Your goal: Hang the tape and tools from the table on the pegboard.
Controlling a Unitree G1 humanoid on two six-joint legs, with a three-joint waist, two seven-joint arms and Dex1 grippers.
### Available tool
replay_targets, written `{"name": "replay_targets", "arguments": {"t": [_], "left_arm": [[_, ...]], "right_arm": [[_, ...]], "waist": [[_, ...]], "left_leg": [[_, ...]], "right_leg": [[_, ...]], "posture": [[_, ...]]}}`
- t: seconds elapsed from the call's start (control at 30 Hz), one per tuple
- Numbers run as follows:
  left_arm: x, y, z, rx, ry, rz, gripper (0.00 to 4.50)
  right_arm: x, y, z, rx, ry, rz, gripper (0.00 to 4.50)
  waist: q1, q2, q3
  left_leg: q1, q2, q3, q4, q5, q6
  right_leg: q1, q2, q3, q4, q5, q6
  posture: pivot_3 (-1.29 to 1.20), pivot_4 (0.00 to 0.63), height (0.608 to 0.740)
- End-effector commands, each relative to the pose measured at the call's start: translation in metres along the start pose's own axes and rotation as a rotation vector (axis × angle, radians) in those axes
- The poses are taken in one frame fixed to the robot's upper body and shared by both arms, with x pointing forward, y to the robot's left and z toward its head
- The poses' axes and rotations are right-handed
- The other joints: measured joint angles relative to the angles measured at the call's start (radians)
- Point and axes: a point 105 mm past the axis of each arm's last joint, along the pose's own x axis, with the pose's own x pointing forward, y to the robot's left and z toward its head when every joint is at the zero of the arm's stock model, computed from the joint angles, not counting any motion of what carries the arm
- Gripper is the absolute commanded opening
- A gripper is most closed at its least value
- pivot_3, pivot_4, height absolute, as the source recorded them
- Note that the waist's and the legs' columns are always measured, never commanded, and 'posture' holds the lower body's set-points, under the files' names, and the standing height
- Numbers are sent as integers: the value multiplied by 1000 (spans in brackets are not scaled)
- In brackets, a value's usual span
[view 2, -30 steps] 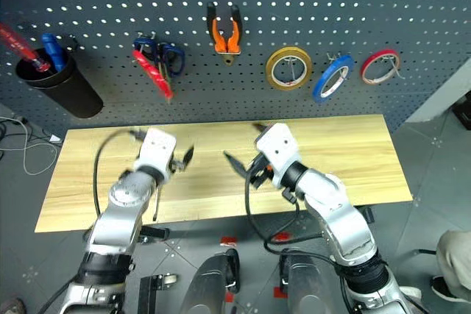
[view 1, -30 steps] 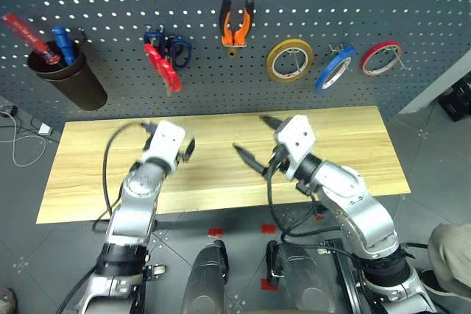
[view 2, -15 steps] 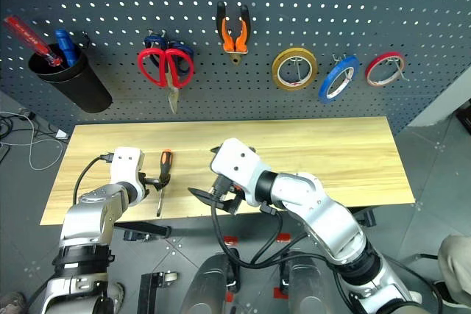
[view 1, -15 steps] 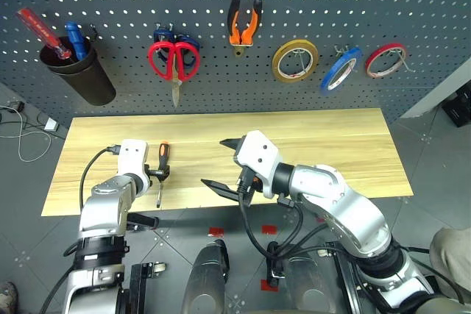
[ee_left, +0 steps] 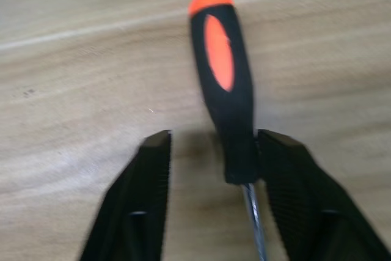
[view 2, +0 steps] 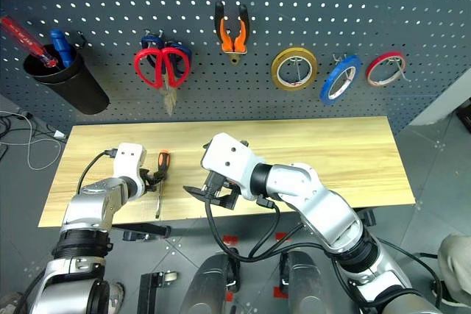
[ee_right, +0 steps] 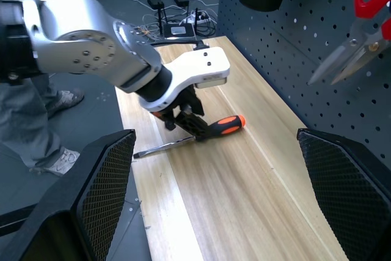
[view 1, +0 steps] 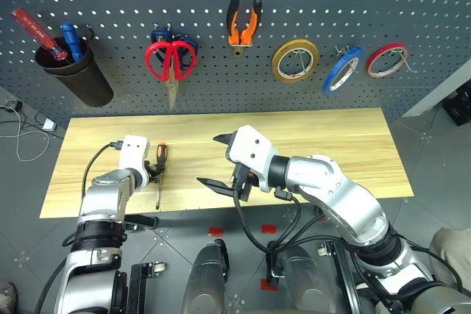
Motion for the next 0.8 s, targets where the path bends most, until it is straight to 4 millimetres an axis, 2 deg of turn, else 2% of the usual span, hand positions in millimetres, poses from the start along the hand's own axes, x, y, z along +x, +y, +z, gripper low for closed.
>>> {"name": "replay_targets", "arguments": {"t": [0.03,0.13,0.23,0.37,0.47,0.53,0.67,0.8], "left_arm": [[-10,8,7,10,-42,6,1060],[-18,15,8,0,-71,32,117],[-28,23,4,-5,-98,78,51],[-36,22,-4,-10,-111,87,51],[-41,19,8,-46,-209,94,51],[-46,24,15,-52,-259,146,51],[-53,30,30,-85,-321,176,911],[-41,36,20,-190,-213,154,2191]], "right_arm": [[-3,0,10,-35,-44,2,4500],[-6,-2,8,-42,-42,-13,4500],[-8,-4,6,-32,-40,-26,4500],[-10,-6,3,-18,-36,-39,4500],[-12,-6,0,-20,-29,-41,4500],[-12,-6,0,-19,-28,-43,4500],[-12,-7,1,-15,-29,-48,4500],[-10,-5,2,-8,-30,-36,4500]], "waist": [[0,0,0],[-2,-1,-1],[-2,-2,-1],[-1,-3,-3],[3,-7,-6],[6,-9,-7],[6,-13,-9],[7,-13,-10]], "left_leg": [[0,0,0,0,0,0],[0,0,0,0,0,0],[0,0,0,0,0,0],[0,0,0,0,0,0],[0,0,0,0,0,0],[0,0,-1,0,0,0],[0,0,-1,0,0,0],[0,0,-1,0,0,0]], "right_leg": [[0,0,0,0,0,0],[0,0,0,0,0,0],[0,0,0,0,0,0],[0,0,0,0,0,0],[0,0,0,0,0,0],[0,0,-1,0,0,0],[1,0,-1,0,0,0],[1,0,-2,0,0,0]], "posture": [[-51,292,740],[-49,279,740],[-36,269,740],[-28,260,740],[-21,258,740],[-20,259,740],[-21,265,740],[-13,272,740]]}}
